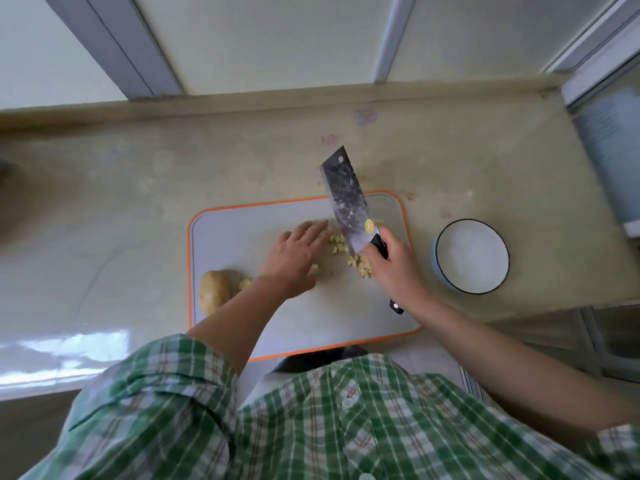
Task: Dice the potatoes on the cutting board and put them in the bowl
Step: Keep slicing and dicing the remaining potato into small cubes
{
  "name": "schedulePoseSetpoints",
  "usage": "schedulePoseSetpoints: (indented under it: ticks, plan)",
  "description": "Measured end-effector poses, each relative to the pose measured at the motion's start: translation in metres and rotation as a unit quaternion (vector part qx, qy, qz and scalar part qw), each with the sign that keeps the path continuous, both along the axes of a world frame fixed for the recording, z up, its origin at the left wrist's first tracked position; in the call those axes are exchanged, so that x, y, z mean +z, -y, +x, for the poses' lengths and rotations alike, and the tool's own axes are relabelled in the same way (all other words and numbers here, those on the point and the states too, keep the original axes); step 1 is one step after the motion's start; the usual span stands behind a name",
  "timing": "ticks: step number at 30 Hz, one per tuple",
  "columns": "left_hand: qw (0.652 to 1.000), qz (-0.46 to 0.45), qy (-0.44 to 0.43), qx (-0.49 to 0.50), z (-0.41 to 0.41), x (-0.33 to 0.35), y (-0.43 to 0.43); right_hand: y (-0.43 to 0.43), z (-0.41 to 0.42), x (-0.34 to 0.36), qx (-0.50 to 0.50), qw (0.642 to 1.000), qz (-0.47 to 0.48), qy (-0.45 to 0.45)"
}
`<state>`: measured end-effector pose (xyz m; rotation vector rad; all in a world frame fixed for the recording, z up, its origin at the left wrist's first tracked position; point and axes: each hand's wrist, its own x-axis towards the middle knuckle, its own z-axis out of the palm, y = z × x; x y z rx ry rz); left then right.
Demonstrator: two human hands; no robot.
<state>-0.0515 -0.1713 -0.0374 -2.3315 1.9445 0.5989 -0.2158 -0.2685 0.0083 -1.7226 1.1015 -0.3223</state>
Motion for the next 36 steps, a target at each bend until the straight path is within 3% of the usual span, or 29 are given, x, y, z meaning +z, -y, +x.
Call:
schedulePoseSetpoints:
  ticks: [3,10,18,24,36]
  plan:
    - [0.999,-0.028,0.020,0.001,0.001,-0.001,0.010,0.001,-0.003,-0.004,-0.007,1.000,0.001,0.002]
    - [0.992,-0.103,-0.031,0.066,-0.001,-0.006,-0.003,-0.004,-0.005,-0.008,0.039,0.999,-0.018,-0.027]
    - [0.964,-0.114,-0.103,0.218,-0.008,-0.009,-0.021,-0.017,-0.005,-0.018,0.106,0.989,-0.079,-0.062]
    - [0.958,-0.098,-0.105,0.248,-0.009,-0.009,-0.021,-0.026,-0.009,-0.022,0.136,0.983,-0.097,-0.072]
    - [0.952,-0.127,-0.102,0.260,-0.007,-0.004,-0.001,-0.008,-0.011,-0.018,0.031,0.994,-0.073,-0.072]
